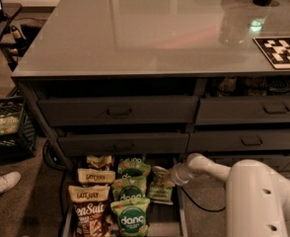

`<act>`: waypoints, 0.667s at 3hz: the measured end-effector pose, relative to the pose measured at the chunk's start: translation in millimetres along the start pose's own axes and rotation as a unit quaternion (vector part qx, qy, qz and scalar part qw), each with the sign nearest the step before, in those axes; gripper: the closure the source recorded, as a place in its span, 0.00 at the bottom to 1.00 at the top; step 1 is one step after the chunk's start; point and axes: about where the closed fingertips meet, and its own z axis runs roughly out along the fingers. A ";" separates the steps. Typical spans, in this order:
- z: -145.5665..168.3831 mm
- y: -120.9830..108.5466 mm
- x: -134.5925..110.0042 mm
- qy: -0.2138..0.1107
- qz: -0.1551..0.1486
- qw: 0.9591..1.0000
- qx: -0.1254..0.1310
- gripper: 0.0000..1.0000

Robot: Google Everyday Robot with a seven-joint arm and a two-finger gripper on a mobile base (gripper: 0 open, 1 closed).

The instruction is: Pick green jalapeno chip bag from bottom drawer and place on counter

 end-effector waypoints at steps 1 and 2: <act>-39.2 27.8 -39.5 0.018 -0.016 1.000 0.019 1.00; -39.3 28.4 -40.1 0.019 -0.017 1.000 0.019 1.00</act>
Offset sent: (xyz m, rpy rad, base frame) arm -0.0248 0.0215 0.0868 -0.0883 -0.0563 0.0029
